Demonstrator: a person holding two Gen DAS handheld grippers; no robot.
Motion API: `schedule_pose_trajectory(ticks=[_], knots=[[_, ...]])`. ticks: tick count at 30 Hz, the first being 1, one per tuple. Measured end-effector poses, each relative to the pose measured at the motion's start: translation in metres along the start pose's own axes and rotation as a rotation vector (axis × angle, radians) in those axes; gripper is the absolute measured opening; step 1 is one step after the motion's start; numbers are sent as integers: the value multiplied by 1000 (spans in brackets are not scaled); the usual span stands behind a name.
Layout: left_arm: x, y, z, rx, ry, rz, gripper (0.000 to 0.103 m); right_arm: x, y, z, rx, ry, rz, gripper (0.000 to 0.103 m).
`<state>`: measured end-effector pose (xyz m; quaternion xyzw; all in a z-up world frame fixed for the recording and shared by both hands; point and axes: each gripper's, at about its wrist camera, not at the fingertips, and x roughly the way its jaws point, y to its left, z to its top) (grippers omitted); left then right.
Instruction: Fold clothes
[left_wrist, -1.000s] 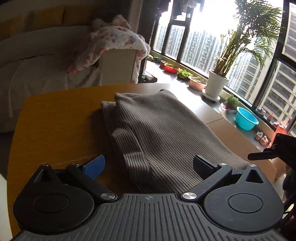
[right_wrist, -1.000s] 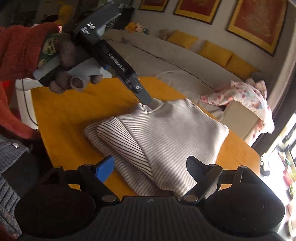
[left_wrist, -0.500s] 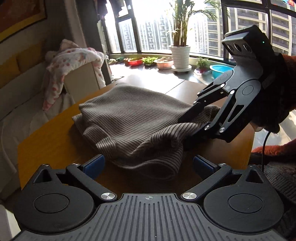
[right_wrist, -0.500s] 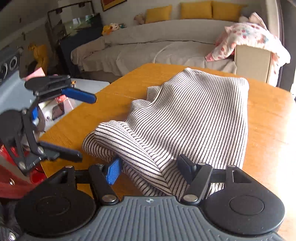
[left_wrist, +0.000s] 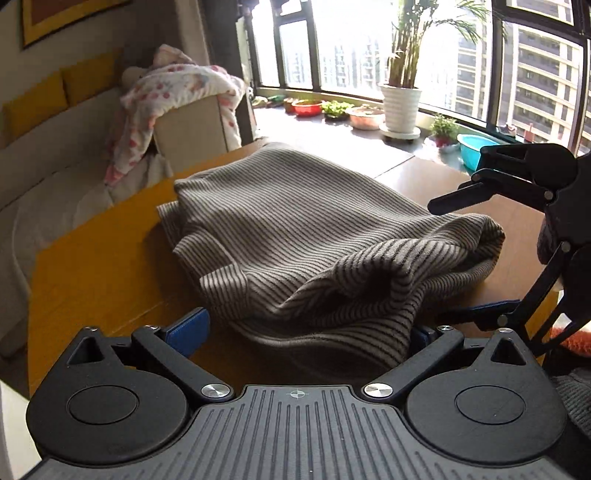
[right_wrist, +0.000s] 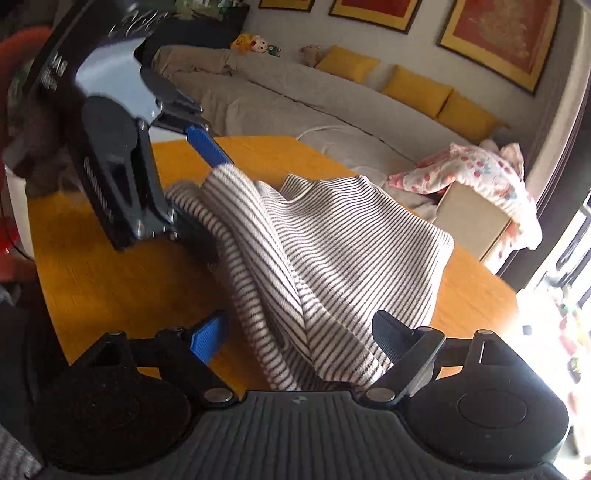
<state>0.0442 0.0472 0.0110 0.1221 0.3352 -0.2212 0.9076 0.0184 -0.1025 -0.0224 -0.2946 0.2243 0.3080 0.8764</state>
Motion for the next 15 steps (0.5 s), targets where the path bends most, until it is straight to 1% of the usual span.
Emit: schedule_pose_trajectory(ticks=[3, 5, 6, 7, 8, 10, 12, 13, 15], knots=[[2, 6, 1, -58, 7, -32, 103, 8, 16, -3, -128, -51, -96, 85], [2, 7, 1, -82, -3, -55, 103, 20, 17, 3, -160, -47, -113, 69], [0, 8, 0, -99, -10, -77, 103, 24, 11, 8, -138, -36, -81, 50], [-5, 11, 0, -119, -27, -108, 103, 27, 4, 13, -105, -25, -49, 38], [-13, 15, 0, -141, -51, -146, 103, 29, -3, 19, -90, -17, -51, 37], [-29, 28, 0, -197, -104, -237, 103, 25, -13, 25, -111, -16, -70, 32], [-44, 48, 4, -285, -176, -327, 103, 13, -22, 29, -124, -1, -67, 29], [-46, 55, 7, -322, -203, -344, 103, 9, -25, 31, -127, 11, -58, 28], [-44, 69, 17, -387, -236, -368, 103, -15, -23, 36, -162, 44, 12, 27]])
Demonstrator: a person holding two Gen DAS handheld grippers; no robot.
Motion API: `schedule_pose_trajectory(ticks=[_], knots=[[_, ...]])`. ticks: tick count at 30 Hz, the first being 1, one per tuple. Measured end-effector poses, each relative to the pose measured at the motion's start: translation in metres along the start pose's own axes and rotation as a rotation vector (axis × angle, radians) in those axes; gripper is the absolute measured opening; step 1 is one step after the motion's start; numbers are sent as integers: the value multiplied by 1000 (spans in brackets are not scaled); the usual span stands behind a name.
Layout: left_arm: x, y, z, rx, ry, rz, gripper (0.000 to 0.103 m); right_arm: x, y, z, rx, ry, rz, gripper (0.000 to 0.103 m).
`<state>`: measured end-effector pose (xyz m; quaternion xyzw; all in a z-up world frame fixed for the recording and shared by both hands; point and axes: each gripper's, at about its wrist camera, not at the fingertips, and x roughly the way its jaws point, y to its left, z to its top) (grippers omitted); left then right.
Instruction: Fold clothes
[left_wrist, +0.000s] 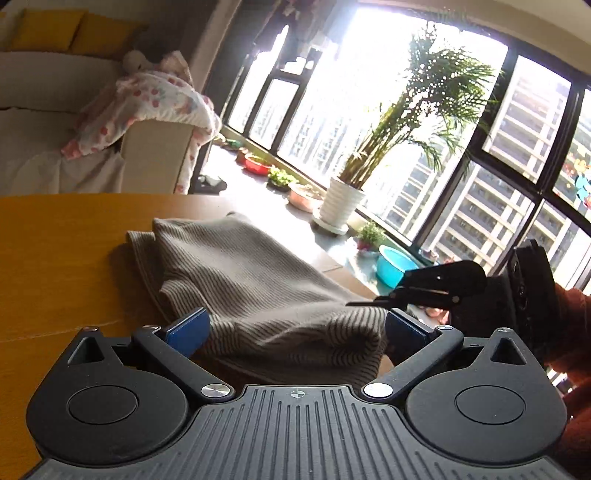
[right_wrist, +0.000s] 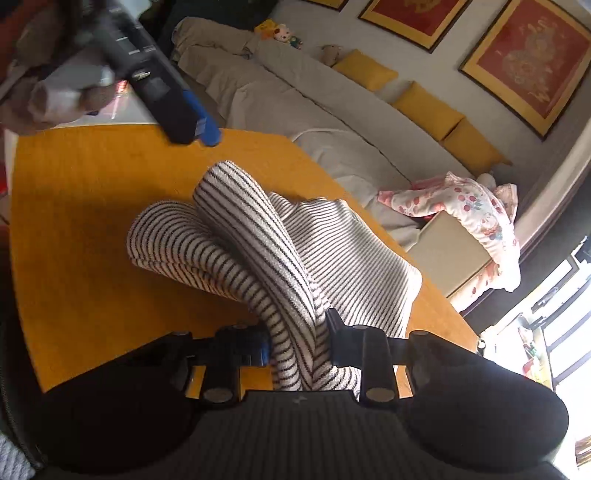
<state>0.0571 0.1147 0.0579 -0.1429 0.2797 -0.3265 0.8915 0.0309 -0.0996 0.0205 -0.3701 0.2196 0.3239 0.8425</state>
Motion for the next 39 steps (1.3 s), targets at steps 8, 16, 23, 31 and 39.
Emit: schedule_pose_trajectory(ticks=[8, 16, 23, 31, 39], knots=[[90, 51, 23, -155, 144, 11, 70, -86, -2, 47, -178, 44, 253, 26], [108, 84, 17, -141, 267, 30, 57, -26, -62, 63, -210, 37, 300, 29], [59, 100, 32, -166, 165, 117, 80, 67, -87, 29, -130, 36, 364, 37], [51, 40, 42, -4, 120, -10, 97, 39, -91, 19, 16, -11, 206, 74], [89, 17, 13, 205, 195, 240, 97, 0, -118, -10, 240, -52, -25, 103]])
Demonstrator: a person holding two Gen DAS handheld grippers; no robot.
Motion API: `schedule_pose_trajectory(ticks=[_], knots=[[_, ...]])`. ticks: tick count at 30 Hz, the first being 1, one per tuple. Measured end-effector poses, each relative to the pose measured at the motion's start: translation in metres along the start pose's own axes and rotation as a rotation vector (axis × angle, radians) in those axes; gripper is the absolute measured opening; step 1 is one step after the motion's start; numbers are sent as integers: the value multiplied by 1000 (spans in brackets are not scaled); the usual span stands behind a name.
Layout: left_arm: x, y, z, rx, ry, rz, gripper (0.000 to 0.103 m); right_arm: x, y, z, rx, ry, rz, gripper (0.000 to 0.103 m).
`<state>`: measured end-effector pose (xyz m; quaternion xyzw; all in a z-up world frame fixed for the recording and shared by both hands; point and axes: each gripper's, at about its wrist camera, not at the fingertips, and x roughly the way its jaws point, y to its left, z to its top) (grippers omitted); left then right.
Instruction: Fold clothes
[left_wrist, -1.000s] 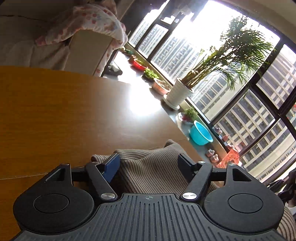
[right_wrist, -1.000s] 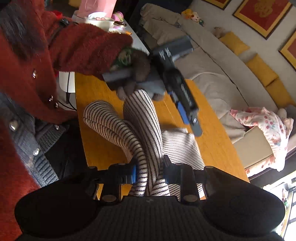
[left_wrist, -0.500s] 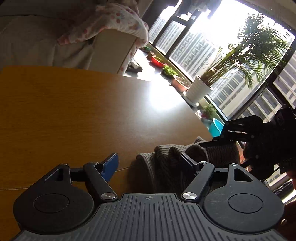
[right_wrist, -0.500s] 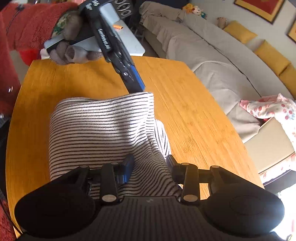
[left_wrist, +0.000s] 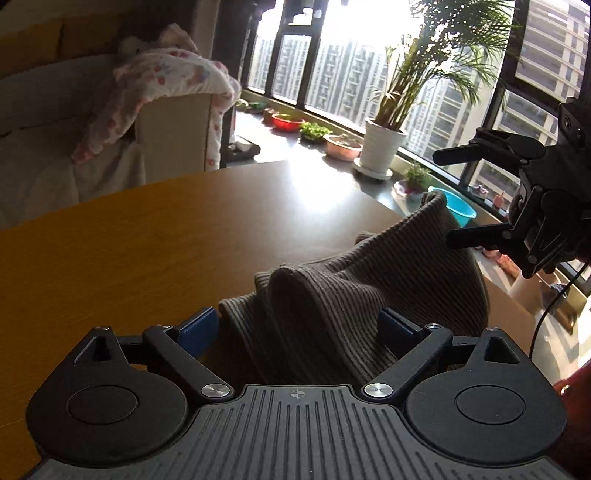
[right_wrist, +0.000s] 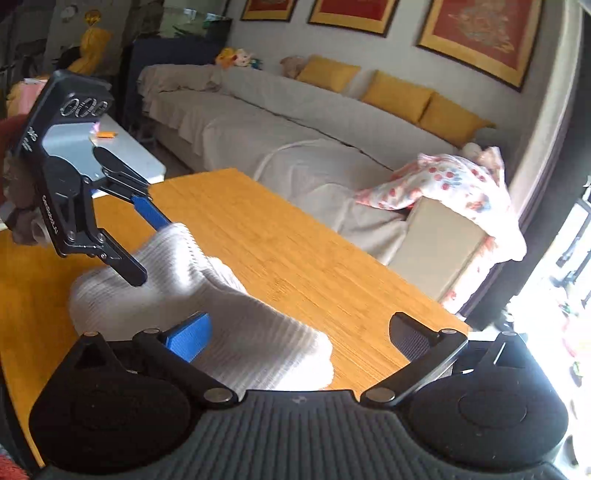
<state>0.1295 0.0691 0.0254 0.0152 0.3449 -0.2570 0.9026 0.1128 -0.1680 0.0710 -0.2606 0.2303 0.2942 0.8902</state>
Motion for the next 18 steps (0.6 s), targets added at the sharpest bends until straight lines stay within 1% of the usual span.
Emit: schedule_pose_trajectory(ticks=[2, 5, 6, 8, 10, 11, 12, 13, 14, 16, 18], knots=[[12, 6, -1, -16, 23, 43, 98, 15, 1, -13, -24, 28, -138, 103], [22, 14, -2, -39, 45, 42, 102, 59, 10, -42, -39, 117, -236, 103], [24, 17, -2, -56, 49, 51, 102, 61, 6, -47, 31, 91, -239, 103], [21, 23, -3, -78, 50, 49, 102, 65, -2, -45, 120, 106, -237, 103], [14, 22, -2, -60, 39, 50, 102, 59, -4, -41, 141, 114, -246, 103], [9, 21, -1, -42, 28, 52, 102, 52, -7, -39, 175, 116, -242, 103], [2, 19, 1, -25, 9, 51, 101, 41, -9, -38, 217, 117, -227, 103], [-7, 17, 3, -16, -13, 35, 101, 31, -10, -39, 255, 114, -208, 103], [-13, 17, 6, -13, -31, 8, 101, 18, -13, -42, 319, 107, -164, 103], [-26, 15, 14, -27, -81, -105, 101, -8, -18, -48, 447, 92, -74, 103], [-29, 11, 20, -36, -107, -208, 103, -19, -21, -67, 625, 119, 64, 103]])
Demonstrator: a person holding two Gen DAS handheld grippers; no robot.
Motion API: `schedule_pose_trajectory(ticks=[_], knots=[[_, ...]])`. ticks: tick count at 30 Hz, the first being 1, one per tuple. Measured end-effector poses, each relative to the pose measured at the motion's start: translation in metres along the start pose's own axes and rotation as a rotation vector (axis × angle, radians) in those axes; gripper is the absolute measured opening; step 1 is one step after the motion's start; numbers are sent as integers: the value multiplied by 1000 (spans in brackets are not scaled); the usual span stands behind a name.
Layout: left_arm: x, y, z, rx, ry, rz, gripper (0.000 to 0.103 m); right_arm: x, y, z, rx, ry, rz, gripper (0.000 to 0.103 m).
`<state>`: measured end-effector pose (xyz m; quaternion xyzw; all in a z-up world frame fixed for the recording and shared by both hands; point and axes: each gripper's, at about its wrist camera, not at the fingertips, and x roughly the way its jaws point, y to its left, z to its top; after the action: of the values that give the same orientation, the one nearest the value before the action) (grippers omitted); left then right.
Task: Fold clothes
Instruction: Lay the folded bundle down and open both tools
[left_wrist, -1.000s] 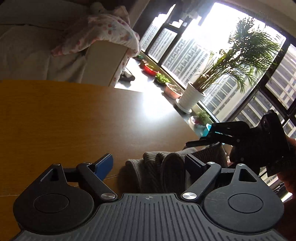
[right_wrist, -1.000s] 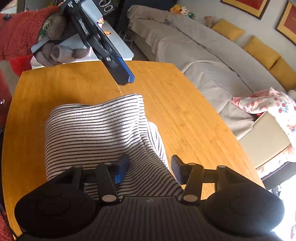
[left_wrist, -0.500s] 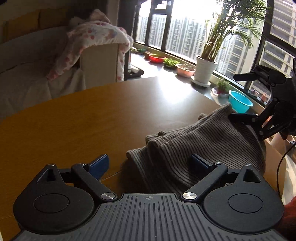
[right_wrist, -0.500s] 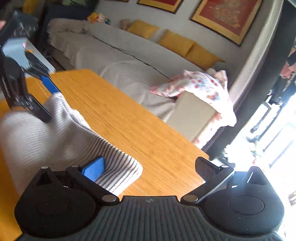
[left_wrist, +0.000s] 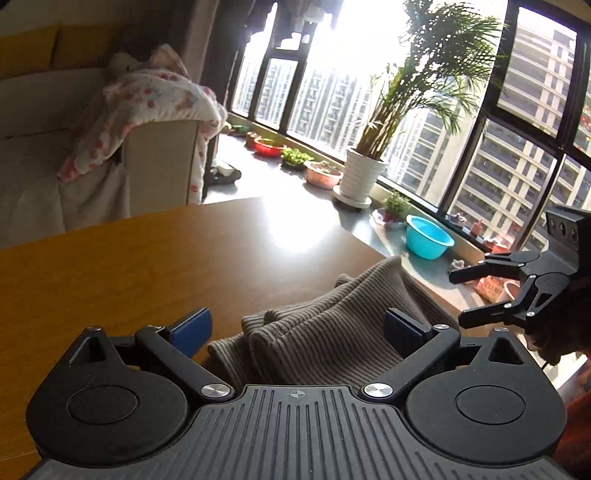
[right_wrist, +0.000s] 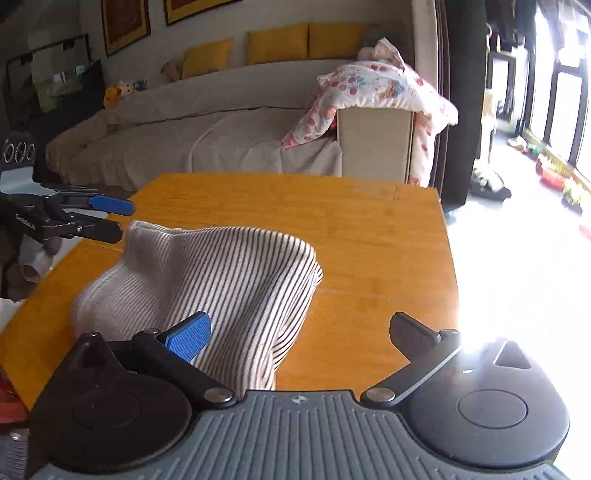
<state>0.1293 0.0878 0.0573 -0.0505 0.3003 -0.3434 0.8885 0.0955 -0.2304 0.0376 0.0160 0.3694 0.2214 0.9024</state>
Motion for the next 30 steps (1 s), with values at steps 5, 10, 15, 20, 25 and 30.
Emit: schedule_pose_trajectory(ticks=[5, 10, 15, 20, 25, 30], knots=[[43, -6, 11, 15, 45, -16, 103, -4, -28, -46, 441, 159, 305, 103], [91, 33, 10, -171, 159, -40, 103, 22, -17, -55, 506, 174, 412, 85], [84, 52, -11, -272, 167, -65, 103, 55, -28, -37, 553, 185, 387, 61], [58, 26, -30, -192, 179, -24, 102, 70, -41, 0, 461, 108, 253, 63], [44, -11, -54, -212, 180, -134, 103, 69, -26, 32, 253, -28, 15, 77], [39, -44, -63, -185, 199, -287, 103, 54, -19, 47, 187, -91, -3, 97]])
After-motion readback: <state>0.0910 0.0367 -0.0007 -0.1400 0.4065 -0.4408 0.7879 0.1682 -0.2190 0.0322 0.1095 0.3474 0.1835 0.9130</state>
